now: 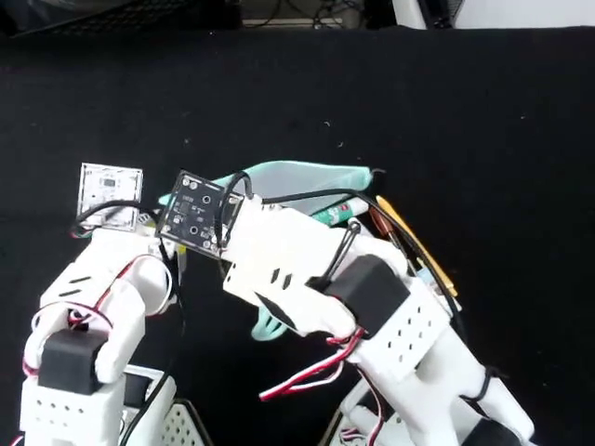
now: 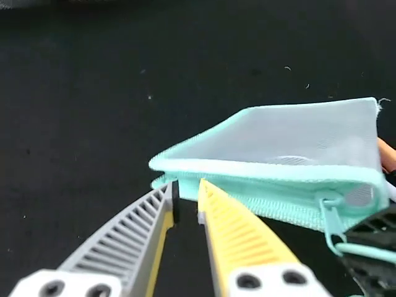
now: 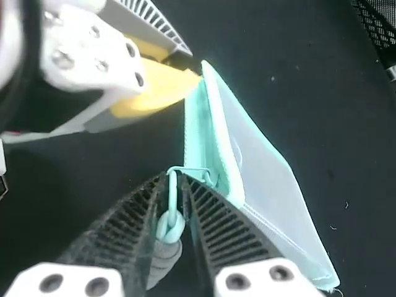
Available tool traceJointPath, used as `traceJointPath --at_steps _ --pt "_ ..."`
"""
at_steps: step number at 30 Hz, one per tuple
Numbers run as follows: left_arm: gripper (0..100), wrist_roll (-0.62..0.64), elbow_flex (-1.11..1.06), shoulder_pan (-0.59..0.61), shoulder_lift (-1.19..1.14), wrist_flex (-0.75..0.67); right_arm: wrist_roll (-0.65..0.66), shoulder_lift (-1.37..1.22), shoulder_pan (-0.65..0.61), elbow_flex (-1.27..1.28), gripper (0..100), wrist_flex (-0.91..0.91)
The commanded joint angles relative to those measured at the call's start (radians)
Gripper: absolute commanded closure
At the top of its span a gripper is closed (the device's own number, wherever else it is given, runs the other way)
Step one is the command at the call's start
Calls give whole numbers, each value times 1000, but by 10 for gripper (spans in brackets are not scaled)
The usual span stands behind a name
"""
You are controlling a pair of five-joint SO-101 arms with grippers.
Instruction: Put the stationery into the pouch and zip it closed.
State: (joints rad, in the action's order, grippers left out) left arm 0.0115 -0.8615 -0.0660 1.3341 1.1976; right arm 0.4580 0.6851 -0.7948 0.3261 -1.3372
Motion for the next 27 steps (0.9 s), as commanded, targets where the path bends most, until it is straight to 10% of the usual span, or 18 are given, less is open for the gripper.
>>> traceJointPath --at_steps 1,13,27 --pt "915 -44 73 62 11 -12 5 41 -12 -16 986 -5" --pt "755 -25 -166 128 3 -319 6 191 -15 -13 986 -103" --pt "758 -17 -38 -116 25 17 5 154 -9 30 986 37"
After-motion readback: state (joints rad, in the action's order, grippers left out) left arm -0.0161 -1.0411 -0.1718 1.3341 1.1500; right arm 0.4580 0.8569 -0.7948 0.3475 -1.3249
